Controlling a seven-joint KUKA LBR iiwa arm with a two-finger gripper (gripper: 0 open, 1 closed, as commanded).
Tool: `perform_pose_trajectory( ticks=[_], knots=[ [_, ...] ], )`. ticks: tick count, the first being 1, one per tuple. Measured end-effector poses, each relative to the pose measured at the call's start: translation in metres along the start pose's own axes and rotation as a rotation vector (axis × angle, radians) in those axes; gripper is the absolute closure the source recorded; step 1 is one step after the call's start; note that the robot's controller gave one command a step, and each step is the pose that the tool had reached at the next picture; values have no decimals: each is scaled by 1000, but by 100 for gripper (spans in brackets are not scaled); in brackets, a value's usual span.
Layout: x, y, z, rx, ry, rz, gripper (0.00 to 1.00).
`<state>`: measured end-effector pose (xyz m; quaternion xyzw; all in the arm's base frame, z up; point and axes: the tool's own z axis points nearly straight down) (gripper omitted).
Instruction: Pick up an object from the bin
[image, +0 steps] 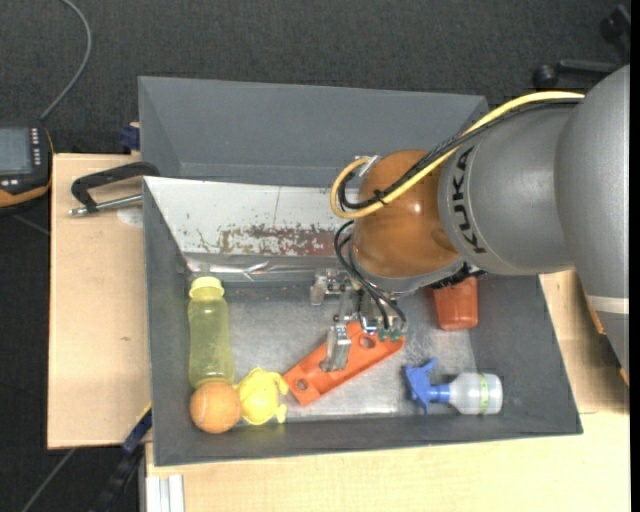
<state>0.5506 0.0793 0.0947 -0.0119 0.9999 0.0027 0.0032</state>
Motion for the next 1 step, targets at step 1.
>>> perform_pose_trajectory(
  ticks=[1],
  knots=[
    [10, -13, 22, 3, 14, -214, 0]
  ],
)
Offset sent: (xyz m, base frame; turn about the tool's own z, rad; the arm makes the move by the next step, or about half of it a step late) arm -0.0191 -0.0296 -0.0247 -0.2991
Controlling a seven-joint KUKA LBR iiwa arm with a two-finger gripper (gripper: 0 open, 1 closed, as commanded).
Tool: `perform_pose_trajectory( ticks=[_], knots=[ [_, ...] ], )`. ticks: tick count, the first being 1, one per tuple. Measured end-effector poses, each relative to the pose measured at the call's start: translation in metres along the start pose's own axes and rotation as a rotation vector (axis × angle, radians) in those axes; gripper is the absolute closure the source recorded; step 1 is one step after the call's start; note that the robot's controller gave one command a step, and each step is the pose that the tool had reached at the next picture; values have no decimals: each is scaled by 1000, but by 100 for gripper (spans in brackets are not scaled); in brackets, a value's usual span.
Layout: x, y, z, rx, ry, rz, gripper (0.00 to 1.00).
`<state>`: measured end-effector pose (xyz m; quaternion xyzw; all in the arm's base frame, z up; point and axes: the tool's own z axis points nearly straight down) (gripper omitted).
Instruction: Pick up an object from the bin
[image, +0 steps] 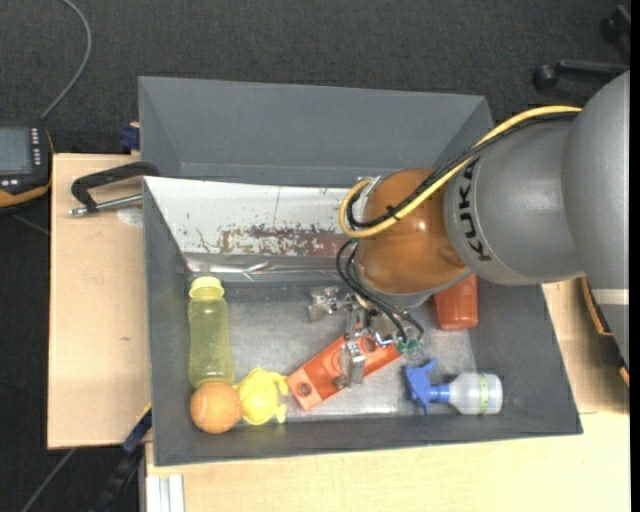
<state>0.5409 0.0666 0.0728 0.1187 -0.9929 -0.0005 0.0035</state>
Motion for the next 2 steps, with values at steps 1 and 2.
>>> perform_pose_trajectory(
  ticks=[1, 2],
  knots=[
    [12, -14, 2, -3, -15, -83, 100],
    [12, -14, 2, -3, -15, -83, 100]
  ],
)
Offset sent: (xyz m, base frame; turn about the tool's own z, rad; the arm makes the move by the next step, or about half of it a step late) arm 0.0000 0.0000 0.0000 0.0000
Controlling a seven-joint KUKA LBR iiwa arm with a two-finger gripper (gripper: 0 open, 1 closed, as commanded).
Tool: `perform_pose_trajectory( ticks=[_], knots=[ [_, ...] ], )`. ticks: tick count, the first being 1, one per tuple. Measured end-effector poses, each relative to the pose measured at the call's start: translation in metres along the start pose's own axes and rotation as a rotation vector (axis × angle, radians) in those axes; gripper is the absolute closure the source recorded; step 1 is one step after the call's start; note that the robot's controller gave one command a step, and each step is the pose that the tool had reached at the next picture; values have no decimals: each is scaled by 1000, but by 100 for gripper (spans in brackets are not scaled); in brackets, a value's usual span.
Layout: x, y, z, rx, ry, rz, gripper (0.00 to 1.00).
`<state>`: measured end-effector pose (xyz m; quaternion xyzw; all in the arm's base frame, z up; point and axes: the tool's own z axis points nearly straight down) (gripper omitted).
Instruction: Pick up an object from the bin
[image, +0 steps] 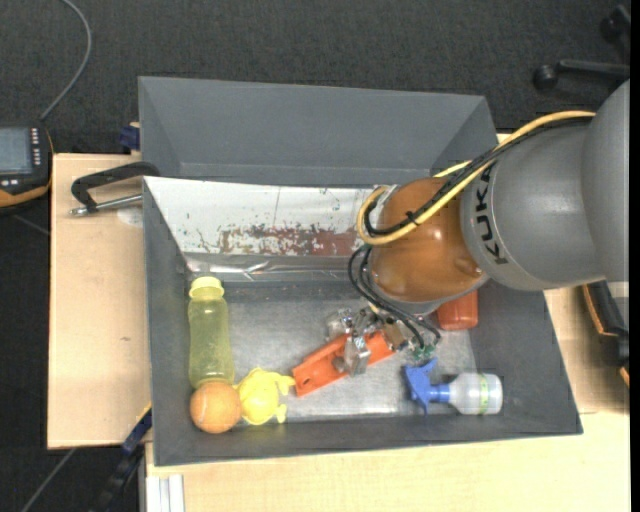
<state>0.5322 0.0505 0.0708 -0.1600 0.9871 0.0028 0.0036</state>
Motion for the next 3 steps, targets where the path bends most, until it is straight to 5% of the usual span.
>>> perform_pose_trajectory(
  ticks=[2, 3],
  knots=[
    [-1, 2, -46, 1, -11, -19, 100],
    [-3, 0, -96, -2, 1, -31, 100]
  ],
)
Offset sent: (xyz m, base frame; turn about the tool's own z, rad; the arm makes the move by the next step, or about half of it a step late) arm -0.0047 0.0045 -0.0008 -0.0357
